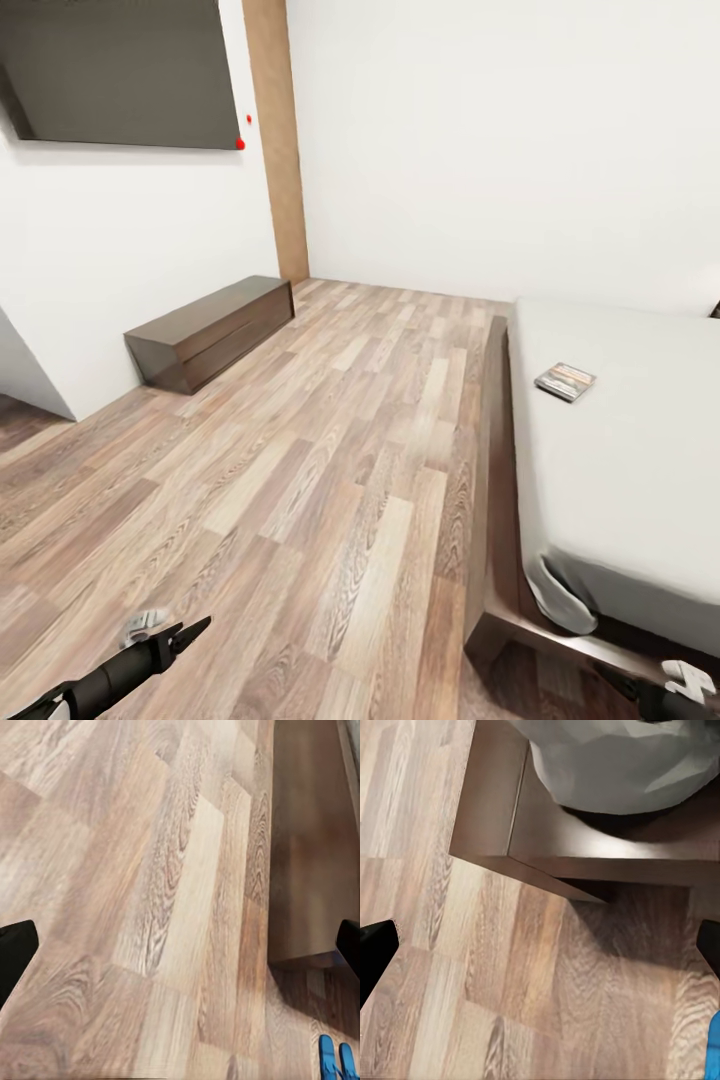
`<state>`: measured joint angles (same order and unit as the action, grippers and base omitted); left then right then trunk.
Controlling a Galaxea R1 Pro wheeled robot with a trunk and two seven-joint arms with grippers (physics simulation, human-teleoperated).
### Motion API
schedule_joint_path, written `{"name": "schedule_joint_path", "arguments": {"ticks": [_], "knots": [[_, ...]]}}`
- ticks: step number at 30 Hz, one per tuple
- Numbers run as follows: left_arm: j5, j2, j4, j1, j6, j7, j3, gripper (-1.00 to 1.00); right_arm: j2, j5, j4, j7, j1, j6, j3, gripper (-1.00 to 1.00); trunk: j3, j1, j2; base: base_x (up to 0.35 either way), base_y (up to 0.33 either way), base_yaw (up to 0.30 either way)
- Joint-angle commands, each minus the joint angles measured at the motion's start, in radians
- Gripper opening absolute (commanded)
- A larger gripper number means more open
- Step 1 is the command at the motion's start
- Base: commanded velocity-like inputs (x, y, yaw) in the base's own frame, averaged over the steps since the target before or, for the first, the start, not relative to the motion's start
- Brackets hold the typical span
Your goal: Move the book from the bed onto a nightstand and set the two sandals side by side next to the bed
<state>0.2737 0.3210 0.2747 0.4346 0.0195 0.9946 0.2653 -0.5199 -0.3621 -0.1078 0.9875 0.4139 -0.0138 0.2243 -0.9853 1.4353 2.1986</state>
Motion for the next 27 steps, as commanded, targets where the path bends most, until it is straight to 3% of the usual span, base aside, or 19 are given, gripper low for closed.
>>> {"name": "schedule_joint_path", "arguments": {"ticks": [1, 20, 22, 24, 25, 27], "knots": [[0.004, 0.0, -0.002, 0.001, 0.002, 0.003, -0.001, 1.0, 0.0, 0.005, 0.0, 0.004, 0.0, -0.001, 0.007, 1.0, -0.001, 0.0, 0.0, 0.0, 0.0, 0.291], [0.004, 0.0, -0.003, 0.001, 0.002, 0.002, -0.002, 1.0, 0.004, 0.005, 0.001, 0.003, 0.0, -0.001, 0.007, 1.0, -0.001, 0.0, 0.0, 0.0, 0.0, 0.278], [0.004, -0.007, -0.003, 0.001, 0.002, -0.001, -0.002, 1.0, 0.026, 0.007, 0.018, 0.003, 0.0, 0.001, 0.007, 1.0, -0.001, 0.0, 0.0, 0.0, 0.0, 0.031], [0.004, -0.016, -0.003, 0.001, 0.003, -0.015, -0.002, 1.0, 0.078, 0.008, 0.043, -0.009, 0.0, 0.023, 0.007, 1.0, -0.001, 0.0, 0.0, 0.0, 0.0, 0.015], [0.004, -0.017, -0.003, 0.001, 0.003, -0.022, -0.002, 1.0, 0.092, 0.008, 0.048, -0.019, 0.0, 0.031, 0.007, 1.0, -0.001, 0.0, 0.0, 0.0, 0.0, 0.009], [0.003, -0.027, -0.003, 0.001, 0.003, -0.049, -0.003, 1.0, 0.136, 0.01, 0.058, -0.073, 0.0, 0.053, 0.006, 1.0, -0.001, 0.0, 0.0, 0.0, 0.0, 0.005]]}}
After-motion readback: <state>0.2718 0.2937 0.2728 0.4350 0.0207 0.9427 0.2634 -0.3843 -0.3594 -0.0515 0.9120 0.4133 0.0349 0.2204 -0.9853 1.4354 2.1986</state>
